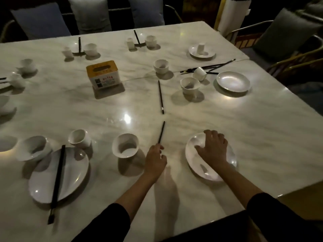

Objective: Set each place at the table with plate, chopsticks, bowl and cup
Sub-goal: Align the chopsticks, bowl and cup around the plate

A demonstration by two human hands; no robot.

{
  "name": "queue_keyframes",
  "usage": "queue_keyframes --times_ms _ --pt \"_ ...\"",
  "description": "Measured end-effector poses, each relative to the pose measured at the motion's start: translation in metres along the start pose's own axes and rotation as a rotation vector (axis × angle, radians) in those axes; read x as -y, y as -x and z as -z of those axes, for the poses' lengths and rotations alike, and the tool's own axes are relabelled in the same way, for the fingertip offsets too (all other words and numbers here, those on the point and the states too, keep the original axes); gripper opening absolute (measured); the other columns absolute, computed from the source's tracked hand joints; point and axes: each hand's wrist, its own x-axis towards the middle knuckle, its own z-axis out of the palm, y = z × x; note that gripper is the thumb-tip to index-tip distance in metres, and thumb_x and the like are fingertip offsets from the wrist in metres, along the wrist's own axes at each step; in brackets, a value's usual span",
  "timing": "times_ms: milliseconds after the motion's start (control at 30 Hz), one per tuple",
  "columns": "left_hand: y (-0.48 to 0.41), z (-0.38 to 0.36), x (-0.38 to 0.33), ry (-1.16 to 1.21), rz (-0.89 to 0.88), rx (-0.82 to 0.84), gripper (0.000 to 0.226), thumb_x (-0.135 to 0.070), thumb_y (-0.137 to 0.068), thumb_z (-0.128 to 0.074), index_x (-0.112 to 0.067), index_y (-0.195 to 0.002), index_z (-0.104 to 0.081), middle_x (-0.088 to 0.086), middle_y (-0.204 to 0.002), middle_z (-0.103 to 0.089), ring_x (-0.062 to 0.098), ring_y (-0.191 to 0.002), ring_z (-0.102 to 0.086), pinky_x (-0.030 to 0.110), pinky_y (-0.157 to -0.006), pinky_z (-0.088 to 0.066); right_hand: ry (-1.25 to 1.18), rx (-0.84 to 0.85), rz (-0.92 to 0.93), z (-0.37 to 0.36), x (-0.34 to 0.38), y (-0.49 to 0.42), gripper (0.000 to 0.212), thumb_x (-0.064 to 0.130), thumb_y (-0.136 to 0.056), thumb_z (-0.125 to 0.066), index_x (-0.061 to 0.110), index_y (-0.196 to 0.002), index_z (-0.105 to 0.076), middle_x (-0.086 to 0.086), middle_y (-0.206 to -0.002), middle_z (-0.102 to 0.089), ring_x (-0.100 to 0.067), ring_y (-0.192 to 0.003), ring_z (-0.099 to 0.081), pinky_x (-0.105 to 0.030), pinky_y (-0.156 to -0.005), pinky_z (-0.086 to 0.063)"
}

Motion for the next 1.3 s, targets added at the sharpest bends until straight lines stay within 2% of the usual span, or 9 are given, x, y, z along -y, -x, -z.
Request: queue_keyframes --times_ms 167,300,400,567,733,900,1033,1167,1300 --pt "0.000 -0.043 -0.027 -0.026 0.047 0.257 0.036 -0.018 -0.085 -0.059 -0.007 -0.118 -0.051 0.013 -0.102 -0.064 0.026 -0.096 -0.060 0.025 -0.071 -0.038 -0.071 0.115 -0.157 -0.019 -0.033 0.018 0.062 0.047 -0.085 -0.058 0.011 -0.131 -0.038 -0.013 -0.120 -0.050 -0.036 -0.109 -0.049 -0.042 -0.087 -0.041" --pt "0.005 -0.074 -0.043 0.172 0.186 0.327 0.035 -0.016 -0.083 -0.061 -0.004 -0.113 -0.049 0.015 -0.108 -0.064 0.028 -0.097 -0.063 0.036 -0.077 -0.054 -0.244 0.160 -0.191 -0.025 -0.039 0.016 0.069 0.048 -0.084 -0.063 0.011 -0.134 -0.033 -0.013 -0.124 -0.045 -0.034 -0.115 -0.046 -0.038 -0.079 -0.039" --pt "0.001 -0.086 -0.050 0.269 0.344 0.255 0.031 -0.007 -0.079 -0.056 0.004 -0.108 -0.053 0.020 -0.111 -0.061 0.036 -0.100 -0.063 0.048 -0.081 -0.057 -0.334 0.189 -0.119 -0.021 -0.039 0.001 0.071 0.039 -0.077 -0.073 0.007 -0.130 -0.038 -0.017 -0.120 -0.044 -0.037 -0.111 -0.047 -0.041 -0.085 -0.043" --pt "-0.016 -0.081 -0.051 0.216 0.465 0.137 0.031 -0.004 -0.080 -0.047 0.008 -0.106 -0.058 0.024 -0.111 -0.062 0.038 -0.102 -0.061 0.046 -0.084 -0.056 -0.430 0.178 0.034 -0.013 -0.023 -0.035 0.066 0.016 -0.066 -0.077 0.007 -0.123 -0.045 -0.014 -0.121 -0.039 -0.033 -0.101 -0.052 -0.038 -0.085 -0.049" --pt "-0.042 -0.056 -0.038 0.110 0.484 -0.020 0.020 -0.001 -0.077 -0.048 0.010 -0.089 -0.059 0.028 -0.100 -0.064 0.039 -0.095 -0.062 0.041 -0.075 -0.050 -0.408 0.144 0.173 -0.009 -0.010 -0.095 0.070 0.022 -0.065 -0.077 0.011 -0.126 -0.044 -0.009 -0.122 -0.045 -0.030 -0.107 -0.048 -0.041 -0.080 -0.050" --pt "-0.045 -0.038 -0.027 0.100 0.562 -0.180 0.017 0.005 -0.076 -0.049 0.003 -0.083 -0.064 0.026 -0.096 -0.067 0.037 -0.092 -0.062 0.035 -0.071 -0.044 -0.330 0.224 0.310 -0.011 -0.006 -0.143 0.067 0.023 -0.072 -0.072 0.016 -0.132 -0.043 -0.010 -0.126 -0.044 -0.034 -0.110 -0.043 -0.043 -0.082 -0.049" --pt "-0.039 -0.037 -0.023 0.155 0.631 -0.279 0.019 0.005 -0.079 -0.043 -0.006 -0.076 -0.058 0.016 -0.082 -0.063 0.027 -0.077 -0.054 0.030 -0.064 -0.039 -0.194 0.317 0.398 -0.018 -0.003 -0.166 0.068 0.020 -0.075 -0.070 0.023 -0.137 -0.042 -0.008 -0.128 -0.042 -0.034 -0.112 -0.040 -0.047 -0.087 -0.050" --pt "-0.033 -0.033 -0.018 0.076 0.622 -0.351 0.025 -0.001 -0.084 -0.046 -0.009 -0.098 -0.065 0.010 -0.095 -0.067 0.026 -0.087 -0.060 0.032 -0.073 -0.047 -0.177 0.354 0.419 -0.025 -0.002 -0.174 0.067 0.021 -0.076 -0.070 0.027 -0.137 -0.042 -0.007 -0.126 -0.041 -0.032 -0.113 -0.038 -0.046 -0.087 -0.050" --pt "-0.033 -0.023 -0.009 -0.238 0.531 -0.372 0.019 -0.010 -0.083 -0.058 -0.008 -0.102 -0.058 0.013 -0.106 -0.061 0.031 -0.095 -0.059 0.035 -0.075 -0.045 -0.185 0.383 0.434 -0.028 -0.002 -0.178 0.067 0.031 -0.074 -0.068 0.033 -0.136 -0.040 -0.004 -0.127 -0.040 -0.028 -0.114 -0.037 -0.046 -0.088 -0.046"
